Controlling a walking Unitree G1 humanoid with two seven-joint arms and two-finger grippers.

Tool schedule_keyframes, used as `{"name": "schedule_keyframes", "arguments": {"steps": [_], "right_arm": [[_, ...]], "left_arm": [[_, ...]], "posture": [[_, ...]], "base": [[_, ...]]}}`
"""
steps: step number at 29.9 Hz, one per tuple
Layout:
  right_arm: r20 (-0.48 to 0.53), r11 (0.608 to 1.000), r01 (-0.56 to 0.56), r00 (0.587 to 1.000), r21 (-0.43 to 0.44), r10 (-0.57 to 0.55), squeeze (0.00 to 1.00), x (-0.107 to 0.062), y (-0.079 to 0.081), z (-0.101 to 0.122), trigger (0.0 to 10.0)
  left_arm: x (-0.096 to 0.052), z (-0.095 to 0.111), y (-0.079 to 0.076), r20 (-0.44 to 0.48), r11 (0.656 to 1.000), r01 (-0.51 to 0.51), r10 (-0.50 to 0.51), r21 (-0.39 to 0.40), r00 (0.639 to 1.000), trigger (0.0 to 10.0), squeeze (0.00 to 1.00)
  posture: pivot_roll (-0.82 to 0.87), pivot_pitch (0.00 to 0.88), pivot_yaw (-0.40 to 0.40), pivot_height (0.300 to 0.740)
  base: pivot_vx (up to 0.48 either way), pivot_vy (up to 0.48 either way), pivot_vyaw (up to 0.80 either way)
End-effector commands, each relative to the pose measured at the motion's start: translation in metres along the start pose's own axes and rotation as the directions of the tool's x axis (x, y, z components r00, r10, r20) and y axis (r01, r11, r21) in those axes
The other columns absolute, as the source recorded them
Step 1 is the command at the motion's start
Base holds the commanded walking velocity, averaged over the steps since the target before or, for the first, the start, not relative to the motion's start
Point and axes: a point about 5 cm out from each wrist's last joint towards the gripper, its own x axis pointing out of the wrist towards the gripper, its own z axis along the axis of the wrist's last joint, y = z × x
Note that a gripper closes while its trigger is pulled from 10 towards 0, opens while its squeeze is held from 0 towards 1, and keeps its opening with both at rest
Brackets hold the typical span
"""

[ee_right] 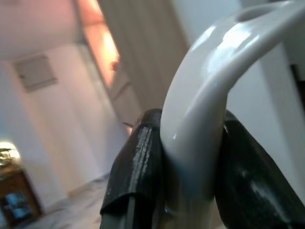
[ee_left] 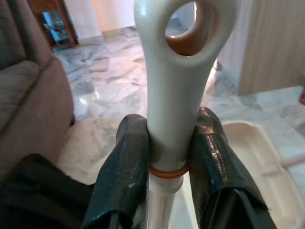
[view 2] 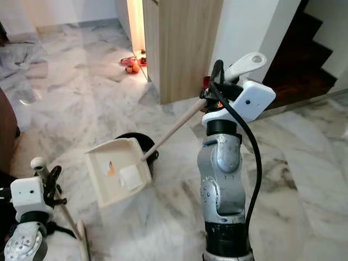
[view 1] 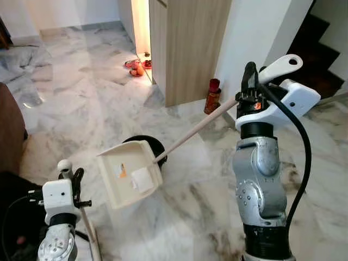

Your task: Sweep floor

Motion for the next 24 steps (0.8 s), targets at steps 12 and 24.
{"name": "schedule_keyframes", "arguments": {"steps": [12,24], "right_arm": [[0.051,0.999,-0.022,0.999,0.044,0.020,0.00,0.0039,0.0067,0.0113,10.0],[0.056,0.997,-0.055,0.997,0.052,0.052,0.00,0.0047,0.0114,0.0124,10.0]], "left_arm": [[0.0051,0.0091,0.0049,0.044,1.000,-0.025,0.024,0.010,0.999,10.0,0.00],[0.0045,0.0105,0.0077,0.052,0.999,-0.045,0.044,0.011,0.998,10.0,0.00]], "posture": [[0.07,0.068,-0.031,0.740],[0.07,0.077,-0.037,0.740]], "base": [[0.346,0.000,0.00],[0.346,0.000,0.19]]}}
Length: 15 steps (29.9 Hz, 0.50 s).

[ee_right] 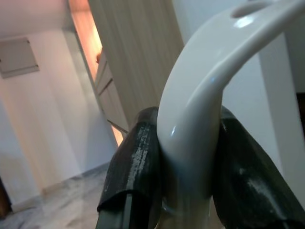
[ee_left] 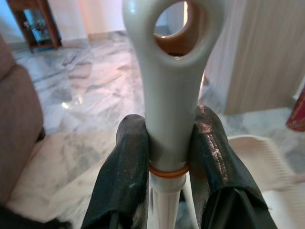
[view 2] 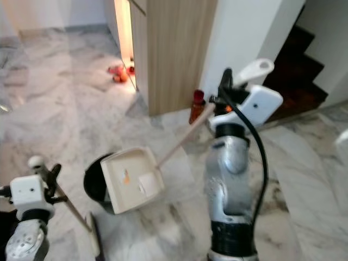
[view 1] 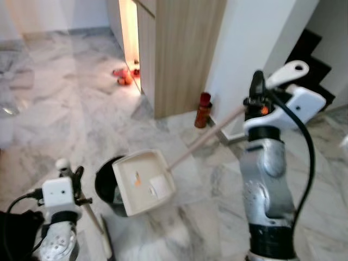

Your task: Sweep floor

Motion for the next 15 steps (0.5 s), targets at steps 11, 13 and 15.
{"name": "schedule_keyframes", "arguments": {"steps": [11,13,15], "right_arm": [[0.054,0.999,-0.015,0.998,0.041,0.013,0.00,0.0027,0.0016,0.0127,10.0],[0.050,0.999,-0.015,0.999,0.044,0.013,0.00,0.0028,0.0014,0.0123,10.0],[0.049,0.999,-0.016,0.999,0.045,0.014,0.00,0.0029,0.0012,0.0122,10.0]], "left_arm": [[-0.0021,0.0044,-0.0020,0.033,1.000,-0.004,0.003,0.002,0.999,10.0,0.00],[-0.0034,0.0027,-0.0010,0.024,1.000,-0.007,0.007,0.002,1.000,10.0,0.00],[-0.0043,0.0020,0.0000,0.021,1.000,-0.010,0.010,0.002,1.000,10.0,0.00]], "posture": [[0.07,0.088,-0.043,0.740],[0.07,0.092,-0.045,0.740],[0.07,0.092,-0.045,0.740]], "base": [[0.087,0.000,0.34],[0.000,0.000,0.00],[0.000,0.000,0.00]]}}
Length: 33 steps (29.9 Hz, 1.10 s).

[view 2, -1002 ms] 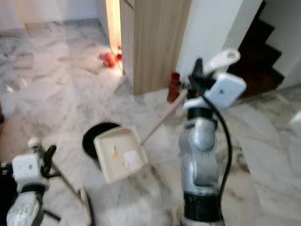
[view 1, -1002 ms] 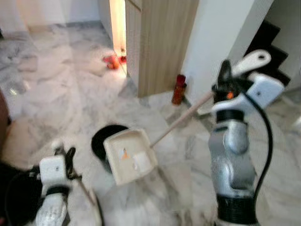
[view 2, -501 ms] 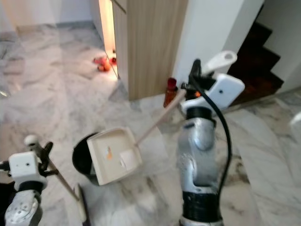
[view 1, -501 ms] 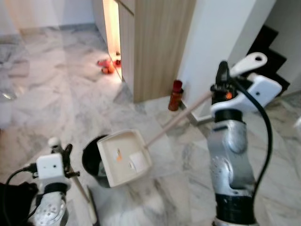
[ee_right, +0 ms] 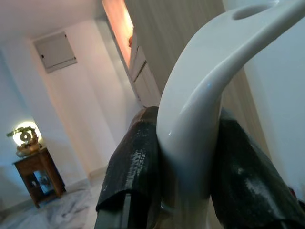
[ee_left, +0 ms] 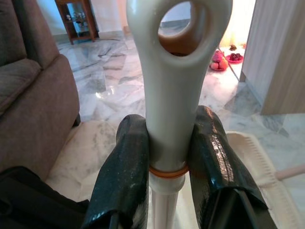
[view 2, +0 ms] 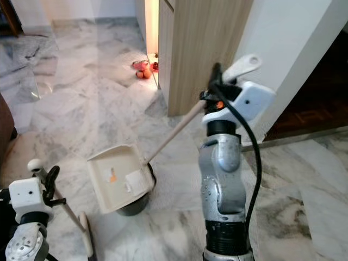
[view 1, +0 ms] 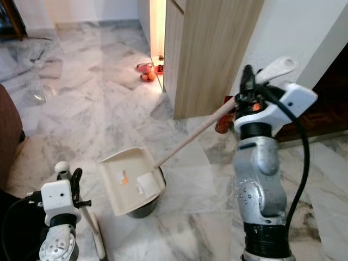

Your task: Sweep floor

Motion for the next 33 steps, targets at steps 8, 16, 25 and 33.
{"name": "schedule_keyframes", "arguments": {"steps": [8,16,25,33], "right_arm": [[0.048,1.000,0.007,0.999,0.014,-0.008,0.00,0.0009,-0.0010,0.0104,10.0],[0.044,1.000,0.014,0.999,0.017,-0.015,0.00,0.0000,-0.0022,0.0103,10.0],[0.037,1.000,0.016,0.999,0.022,-0.017,0.00,-0.0006,-0.0015,0.0092,10.0],[0.033,0.999,0.020,0.999,0.026,-0.020,0.00,-0.0017,-0.0012,0.0084,10.0]], "left_arm": [[-0.0009,0.0045,0.0008,0.023,1.000,-0.009,0.009,-0.002,1.000,10.0,0.00],[0.0001,0.0054,-0.0014,0.028,1.000,-0.004,0.004,-0.001,1.000,10.0,0.00],[-0.0003,0.0055,-0.0004,0.022,1.000,-0.004,0.004,-0.005,1.000,10.0,0.00],[0.0001,0.0066,-0.0023,0.025,1.000,0.016,-0.016,0.007,1.000,10.0,0.00]], "posture": [[0.08,0.094,-0.046,0.740],[0.07,0.099,-0.046,0.740],[0.08,0.106,-0.045,0.740],[0.08,0.109,-0.040,0.740]], "base": [[0.000,0.050,0.00],[0.000,0.336,0.00],[0.000,0.157,0.00],[0.000,0.214,0.00]]}}
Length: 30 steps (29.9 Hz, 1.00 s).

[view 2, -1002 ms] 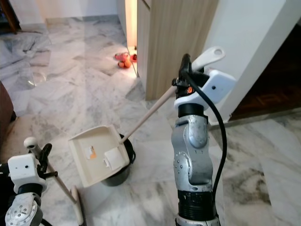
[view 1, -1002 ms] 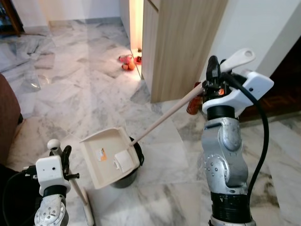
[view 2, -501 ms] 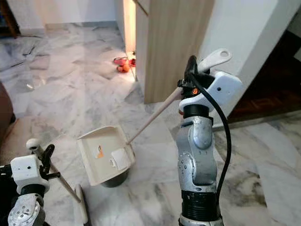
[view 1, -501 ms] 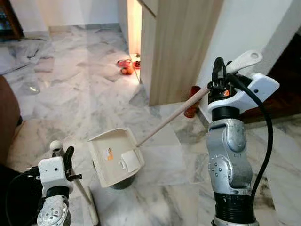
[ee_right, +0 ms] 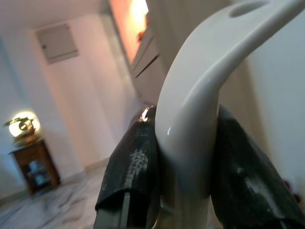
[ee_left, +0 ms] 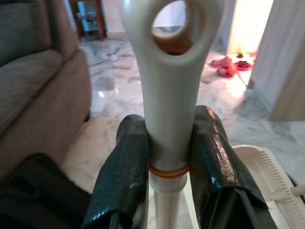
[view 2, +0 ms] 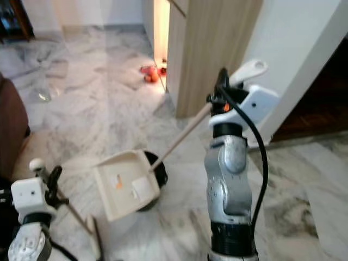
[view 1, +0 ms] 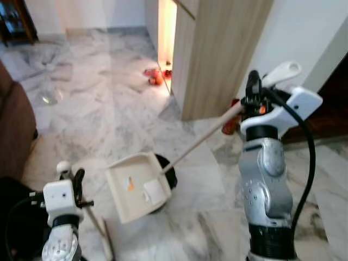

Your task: Sweep floor

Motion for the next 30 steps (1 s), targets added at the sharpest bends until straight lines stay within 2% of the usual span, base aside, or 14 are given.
{"name": "schedule_keyframes", "arguments": {"steps": [1,16,26,30], "right_arm": [[0.065,0.999,-0.015,0.998,0.045,0.012,0.00,0.0020,0.0050,0.0144,10.0],[0.060,0.999,-0.006,0.998,0.045,0.003,0.00,0.0016,0.0038,0.0133,10.0],[0.065,0.999,-0.017,0.998,0.032,0.015,0.00,0.0020,0.0051,0.0149,10.0],[0.068,0.999,-0.023,0.997,0.033,0.021,0.00,0.0023,0.0061,0.0158,10.0]], "left_arm": [[0.0012,0.0063,-0.0019,0.023,1.000,0.012,-0.013,0.014,1.000,10.0,0.00],[0.0031,0.0116,-0.0070,0.046,0.999,0.038,-0.038,0.008,0.998,10.0,0.00],[0.0021,0.0098,-0.0042,0.035,1.000,0.022,-0.022,0.016,0.999,10.0,0.00],[0.0016,0.0091,-0.0045,0.032,1.000,0.020,-0.021,0.016,0.999,10.0,0.00]], "posture": [[0.08,0.109,-0.040,0.740],[0.08,0.115,-0.040,0.740],[0.08,0.114,-0.042,0.740],[0.08,0.117,-0.044,0.740]], "base": [[0.000,0.000,0.00],[0.000,0.000,0.00],[0.000,0.000,0.00],[0.266,0.000,0.00]]}}
